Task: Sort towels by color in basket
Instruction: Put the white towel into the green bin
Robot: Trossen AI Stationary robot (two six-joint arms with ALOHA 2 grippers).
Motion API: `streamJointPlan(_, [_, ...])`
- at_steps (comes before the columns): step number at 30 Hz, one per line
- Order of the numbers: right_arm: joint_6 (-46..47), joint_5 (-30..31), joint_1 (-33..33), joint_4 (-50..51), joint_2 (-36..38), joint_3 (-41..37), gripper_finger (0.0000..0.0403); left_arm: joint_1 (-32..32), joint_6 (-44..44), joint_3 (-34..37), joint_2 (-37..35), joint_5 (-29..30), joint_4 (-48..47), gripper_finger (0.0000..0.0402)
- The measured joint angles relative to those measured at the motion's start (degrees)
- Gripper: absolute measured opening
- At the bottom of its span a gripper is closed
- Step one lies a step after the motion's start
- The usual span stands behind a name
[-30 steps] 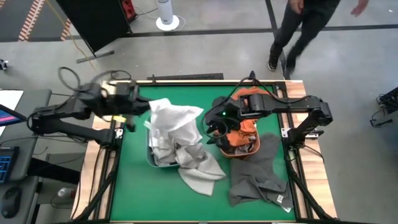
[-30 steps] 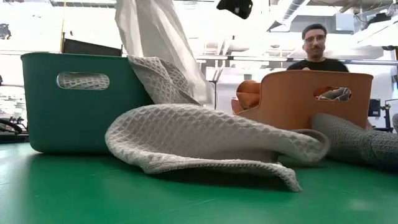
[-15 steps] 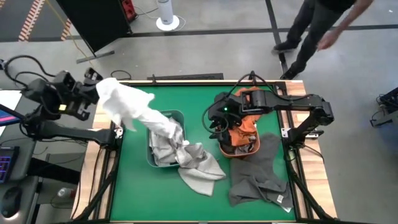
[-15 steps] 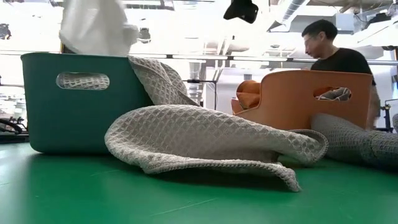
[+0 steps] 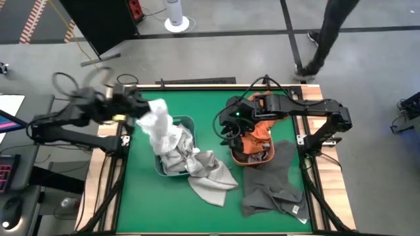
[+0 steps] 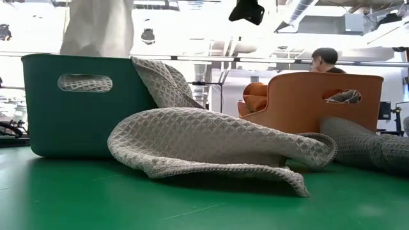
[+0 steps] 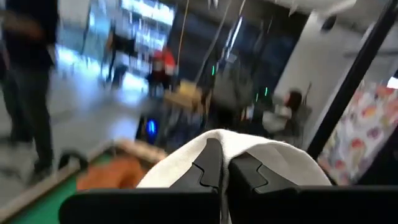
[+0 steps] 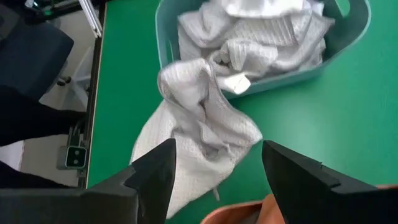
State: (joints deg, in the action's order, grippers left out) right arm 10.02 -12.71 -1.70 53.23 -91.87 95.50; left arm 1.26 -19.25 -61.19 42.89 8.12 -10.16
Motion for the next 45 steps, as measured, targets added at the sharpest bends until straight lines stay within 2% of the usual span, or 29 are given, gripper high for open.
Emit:
streamJointPlan(5, [0.3, 1.3, -1.0, 5.9, 2.1, 0.0, 0.0264, 0.0, -6.4, 0.6, 7.8, -4.1, -4.4, 0.0])
streamJointPlan(11, [0.1, 6.3, -2.4, 8.7, 6.9, 0.0, 0.0264, 0.0, -10.5, 0.6, 16.0, -9.8, -11.5, 0.0])
streamJointPlan(15, [0.1, 9.4, -3.6, 9.0, 10.5, 0.0, 0.0264, 0.0, -11.6, 0.6, 21.5, -9.7, -22.2, 0.0])
streamJointPlan(20, [0.1, 12.4, -4.2, 8.8, 13.5, 0.0, 0.0264, 0.0, -11.9, 0.6, 28.8, -6.9, -34.5, 0.0])
streamJointPlan(30, [0.1, 13.0, -3.2, 8.9, 13.8, 0.0, 0.0265, 0.0, -5.2, 0.5, 43.5, -6.7, -37.3, 0.0007])
streamJointPlan(33, [0.1, 13.0, -3.1, 8.9, 13.8, 0.0, 0.0265, 0.0, -5.0, 0.4, 46.1, -6.7, -38.2, 0.0029])
streamJointPlan(37, [0.1, 13.1, -3.2, 8.8, 13.8, 0.0, 0.0265, 0.0, -5.0, 0.4, 46.9, -8.8, -38.6, 0.0079])
streamJointPlan(45, [0.1, 13.1, -3.2, 7.4, 13.8, 0.0, 0.0264, 0.0, -5.0, -5.0, 41.5, -11.0, -42.3, 0.019])
